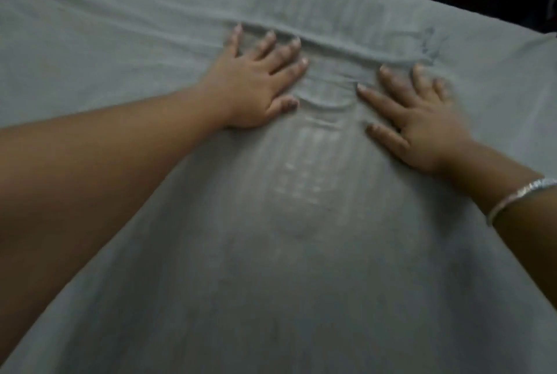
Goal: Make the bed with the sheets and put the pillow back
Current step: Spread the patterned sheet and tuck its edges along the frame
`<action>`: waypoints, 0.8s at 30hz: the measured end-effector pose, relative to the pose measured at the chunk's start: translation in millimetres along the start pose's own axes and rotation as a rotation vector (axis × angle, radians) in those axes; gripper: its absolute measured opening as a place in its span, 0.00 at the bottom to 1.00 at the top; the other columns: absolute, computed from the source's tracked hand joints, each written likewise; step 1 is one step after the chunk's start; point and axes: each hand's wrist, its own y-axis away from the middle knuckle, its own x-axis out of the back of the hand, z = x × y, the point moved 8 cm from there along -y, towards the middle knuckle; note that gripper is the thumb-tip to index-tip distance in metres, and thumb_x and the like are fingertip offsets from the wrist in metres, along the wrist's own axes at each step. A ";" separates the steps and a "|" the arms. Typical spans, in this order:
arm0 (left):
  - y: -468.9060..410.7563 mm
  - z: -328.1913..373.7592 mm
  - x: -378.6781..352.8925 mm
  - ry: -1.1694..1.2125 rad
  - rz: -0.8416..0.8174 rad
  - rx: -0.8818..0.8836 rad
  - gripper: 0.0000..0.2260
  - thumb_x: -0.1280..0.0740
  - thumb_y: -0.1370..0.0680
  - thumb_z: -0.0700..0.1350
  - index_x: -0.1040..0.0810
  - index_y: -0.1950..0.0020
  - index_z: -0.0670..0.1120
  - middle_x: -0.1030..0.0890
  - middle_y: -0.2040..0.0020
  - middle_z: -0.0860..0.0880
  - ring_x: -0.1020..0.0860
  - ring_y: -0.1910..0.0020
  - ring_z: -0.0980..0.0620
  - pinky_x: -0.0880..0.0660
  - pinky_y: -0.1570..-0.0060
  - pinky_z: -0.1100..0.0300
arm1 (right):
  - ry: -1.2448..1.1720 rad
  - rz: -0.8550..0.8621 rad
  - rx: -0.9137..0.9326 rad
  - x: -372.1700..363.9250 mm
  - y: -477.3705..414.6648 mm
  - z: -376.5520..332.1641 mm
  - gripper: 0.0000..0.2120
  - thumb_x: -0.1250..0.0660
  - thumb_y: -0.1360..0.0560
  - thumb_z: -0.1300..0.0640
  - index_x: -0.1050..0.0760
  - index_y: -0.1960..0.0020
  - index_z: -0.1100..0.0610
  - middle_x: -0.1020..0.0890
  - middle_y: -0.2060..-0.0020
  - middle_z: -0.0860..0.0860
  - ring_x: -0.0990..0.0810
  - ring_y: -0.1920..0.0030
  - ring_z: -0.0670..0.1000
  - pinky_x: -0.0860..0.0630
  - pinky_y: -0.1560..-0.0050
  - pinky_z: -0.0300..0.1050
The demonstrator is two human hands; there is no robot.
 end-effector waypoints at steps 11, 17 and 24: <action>-76.7 21.4 1.7 0.051 -0.056 -0.068 0.39 0.60 0.32 0.76 0.56 0.24 0.61 0.54 0.22 0.50 0.54 0.24 0.42 0.55 0.30 0.37 | -0.005 -0.028 -0.134 3.8 -28.7 48.5 0.41 0.59 0.34 0.22 0.59 0.25 0.37 0.55 0.23 0.50 0.57 0.24 0.61 0.56 0.26 0.58; -110.0 -44.1 27.9 0.153 -0.039 0.486 0.28 0.51 0.20 0.63 0.47 0.23 0.52 0.49 0.22 0.48 0.45 0.26 0.35 0.46 0.33 0.33 | -0.193 -0.179 -0.751 10.6 -35.6 139.0 0.52 0.61 0.44 0.16 0.61 0.25 0.38 0.57 0.23 0.55 0.55 0.26 0.69 0.56 0.31 0.72; -116.5 5.6 4.1 0.095 -0.166 0.051 0.35 0.54 0.27 0.73 0.58 0.24 0.61 0.58 0.22 0.51 0.57 0.24 0.42 0.56 0.30 0.34 | -0.038 -0.038 -0.037 17.9 -73.4 20.8 0.43 0.53 0.30 0.24 0.59 0.23 0.45 0.55 0.23 0.47 0.57 0.23 0.56 0.56 0.26 0.57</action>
